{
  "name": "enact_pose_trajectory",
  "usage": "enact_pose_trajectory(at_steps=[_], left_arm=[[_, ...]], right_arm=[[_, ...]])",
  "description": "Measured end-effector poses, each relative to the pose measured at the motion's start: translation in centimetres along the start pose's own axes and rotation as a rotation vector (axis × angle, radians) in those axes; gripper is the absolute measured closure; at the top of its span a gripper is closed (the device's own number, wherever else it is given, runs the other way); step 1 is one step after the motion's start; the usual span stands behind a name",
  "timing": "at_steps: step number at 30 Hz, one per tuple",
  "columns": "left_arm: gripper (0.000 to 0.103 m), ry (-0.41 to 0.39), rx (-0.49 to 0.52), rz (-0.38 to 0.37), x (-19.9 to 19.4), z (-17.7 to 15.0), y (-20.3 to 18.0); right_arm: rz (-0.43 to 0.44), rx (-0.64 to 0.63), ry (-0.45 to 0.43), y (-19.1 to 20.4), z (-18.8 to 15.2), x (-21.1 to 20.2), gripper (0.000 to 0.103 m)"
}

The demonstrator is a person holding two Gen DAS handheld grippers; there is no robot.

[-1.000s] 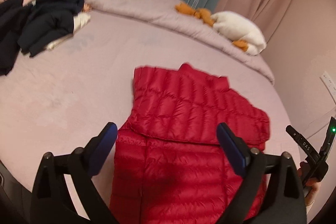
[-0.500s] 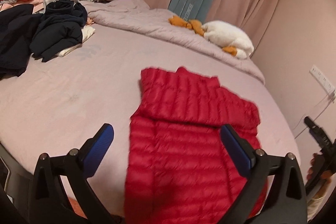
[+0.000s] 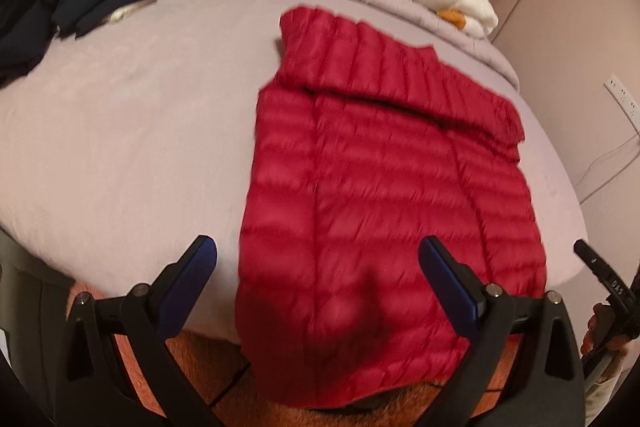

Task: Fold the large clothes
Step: 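Move both tools to the jacket hem and close them on it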

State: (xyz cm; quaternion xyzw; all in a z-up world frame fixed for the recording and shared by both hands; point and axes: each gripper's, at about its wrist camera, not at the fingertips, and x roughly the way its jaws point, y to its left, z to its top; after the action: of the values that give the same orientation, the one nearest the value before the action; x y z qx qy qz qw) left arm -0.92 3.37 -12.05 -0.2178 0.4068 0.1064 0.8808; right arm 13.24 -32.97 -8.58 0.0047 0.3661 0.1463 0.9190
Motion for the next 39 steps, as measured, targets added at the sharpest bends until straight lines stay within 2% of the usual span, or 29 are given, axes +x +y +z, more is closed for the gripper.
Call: enact_pose_trajectory(at_steps=[4,7,11,16,19,27,39], left_arm=[[0.003,0.039,-0.029,-0.020,0.6,-2.0,1.2],[0.005,0.090,-0.046,-0.012,1.3,-3.2,1.4],[0.009,0.137,-0.060,-0.024,1.9,-4.5,1.5],[0.009,0.166,-0.038,0.000,2.6,-5.6,1.1],[0.009,0.179,-0.034,-0.001,2.8,-5.9,1.0],[0.010,0.203,-0.028,-0.003,3.3,-6.8,0.9],[0.010,0.219,-0.010,-0.008,3.7,-7.3,0.8]], right_arm=[[0.003,0.008,0.078,-1.5,-2.2,0.9,0.001],[0.029,0.040,0.121,-2.3,-3.5,1.2,0.012],[0.073,0.054,0.178,-2.8,-5.2,1.6,0.018],[0.101,0.062,0.225,-3.0,-6.6,2.3,0.019],[0.115,0.075,0.260,-3.2,-7.3,2.9,0.030],[0.141,0.063,0.308,-2.9,-8.3,3.3,0.030],[0.149,0.045,0.342,-2.2,-8.1,4.4,0.032]])
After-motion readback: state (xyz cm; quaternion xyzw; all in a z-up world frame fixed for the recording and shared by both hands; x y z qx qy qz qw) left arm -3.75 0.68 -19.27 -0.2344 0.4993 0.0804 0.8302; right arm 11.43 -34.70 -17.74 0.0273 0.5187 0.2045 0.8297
